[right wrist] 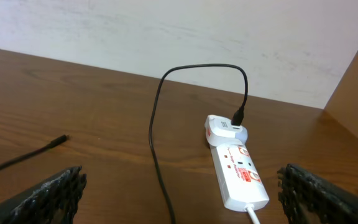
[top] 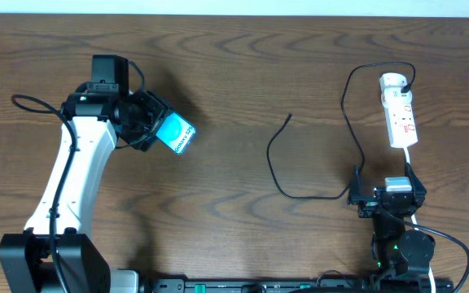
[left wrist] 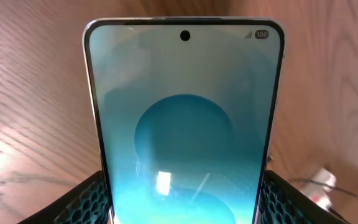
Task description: Plug charger to phone and switch on socket
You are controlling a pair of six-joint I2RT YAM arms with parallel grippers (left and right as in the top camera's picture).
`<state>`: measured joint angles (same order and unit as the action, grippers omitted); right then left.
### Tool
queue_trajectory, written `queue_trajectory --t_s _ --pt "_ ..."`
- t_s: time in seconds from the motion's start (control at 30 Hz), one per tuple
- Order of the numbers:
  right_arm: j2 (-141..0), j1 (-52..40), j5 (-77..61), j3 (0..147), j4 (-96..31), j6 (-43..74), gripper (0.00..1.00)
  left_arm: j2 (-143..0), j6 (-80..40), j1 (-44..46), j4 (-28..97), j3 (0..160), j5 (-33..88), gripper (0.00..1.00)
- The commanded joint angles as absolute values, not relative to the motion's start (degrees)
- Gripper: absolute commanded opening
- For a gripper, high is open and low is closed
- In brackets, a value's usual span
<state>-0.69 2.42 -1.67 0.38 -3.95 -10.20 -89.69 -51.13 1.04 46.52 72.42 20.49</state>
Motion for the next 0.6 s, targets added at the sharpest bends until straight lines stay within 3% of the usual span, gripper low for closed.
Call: queue_trajectory --t_s 0.0,0.57 --pt "-0.38 2.04 -1.67 0.32 -4.14 -10.79 0.99 -89.36 -51.37 1.67 47.20 72.23 14.66 0.07" --pt "-0.38 2.04 -1.67 0.32 -4.14 -10.79 0.99 -89.36 -54.08 2.04 52.73 72.23 6.72 0.07"
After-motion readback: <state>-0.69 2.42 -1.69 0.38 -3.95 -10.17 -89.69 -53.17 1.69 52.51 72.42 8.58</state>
